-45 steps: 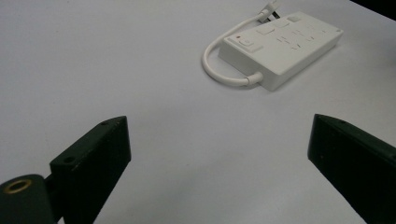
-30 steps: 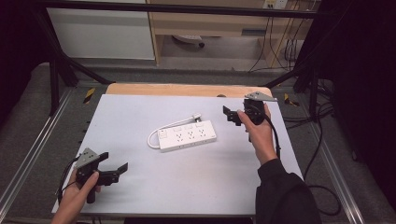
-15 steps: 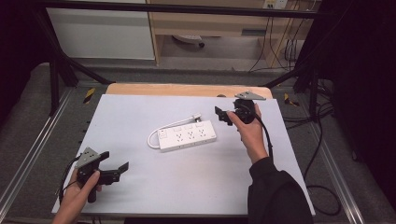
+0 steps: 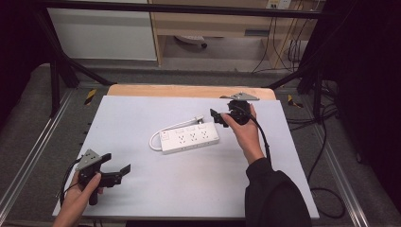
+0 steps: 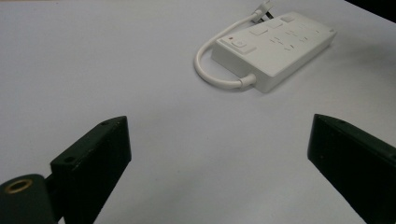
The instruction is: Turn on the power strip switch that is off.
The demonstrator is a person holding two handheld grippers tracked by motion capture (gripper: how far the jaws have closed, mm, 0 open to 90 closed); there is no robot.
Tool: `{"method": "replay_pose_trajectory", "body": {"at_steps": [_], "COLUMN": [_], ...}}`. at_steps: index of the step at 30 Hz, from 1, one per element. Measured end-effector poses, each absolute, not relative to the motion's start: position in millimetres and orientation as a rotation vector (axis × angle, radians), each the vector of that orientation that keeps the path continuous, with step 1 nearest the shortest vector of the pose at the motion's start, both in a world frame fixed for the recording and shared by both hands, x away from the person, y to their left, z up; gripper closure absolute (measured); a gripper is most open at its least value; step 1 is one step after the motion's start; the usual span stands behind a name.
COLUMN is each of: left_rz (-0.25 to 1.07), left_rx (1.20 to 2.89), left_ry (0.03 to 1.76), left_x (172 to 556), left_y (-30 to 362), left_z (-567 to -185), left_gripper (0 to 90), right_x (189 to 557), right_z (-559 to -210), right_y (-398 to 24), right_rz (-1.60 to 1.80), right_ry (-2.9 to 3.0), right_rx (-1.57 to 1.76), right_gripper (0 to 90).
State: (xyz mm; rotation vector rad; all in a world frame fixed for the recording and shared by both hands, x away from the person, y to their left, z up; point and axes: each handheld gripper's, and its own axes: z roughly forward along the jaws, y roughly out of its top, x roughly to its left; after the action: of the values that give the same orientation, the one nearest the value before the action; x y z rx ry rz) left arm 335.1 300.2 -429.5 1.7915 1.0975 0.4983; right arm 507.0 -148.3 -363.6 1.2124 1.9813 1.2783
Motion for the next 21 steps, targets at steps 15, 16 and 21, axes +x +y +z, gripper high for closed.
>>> {"method": "replay_pose_trajectory", "body": {"at_steps": [15, 16, 21], "left_rz": [0.492, 0.489, 0.49], "left_rx": [1.77, 1.776, 1.779], "left_ry": [1.11, 1.107, 1.105], "left_x": [334.4, 334.3, 334.2], "left_y": [302.8, 302.7, 303.2], "left_z": [-428.6, -428.4, -428.9], "left_gripper": [6.2, 6.2, 6.2], "right_x": [514.8, 515.0, 515.5], "right_z": [-370.4, -371.0, -373.9], "right_y": [-139.7, -137.8, -129.0], "right_rz": [1.253, 1.253, 1.258], "right_ry": [2.011, 2.013, 2.034], "right_rx": [1.211, 1.213, 1.193], "right_gripper": [7.5, 7.9, 16.0]}}
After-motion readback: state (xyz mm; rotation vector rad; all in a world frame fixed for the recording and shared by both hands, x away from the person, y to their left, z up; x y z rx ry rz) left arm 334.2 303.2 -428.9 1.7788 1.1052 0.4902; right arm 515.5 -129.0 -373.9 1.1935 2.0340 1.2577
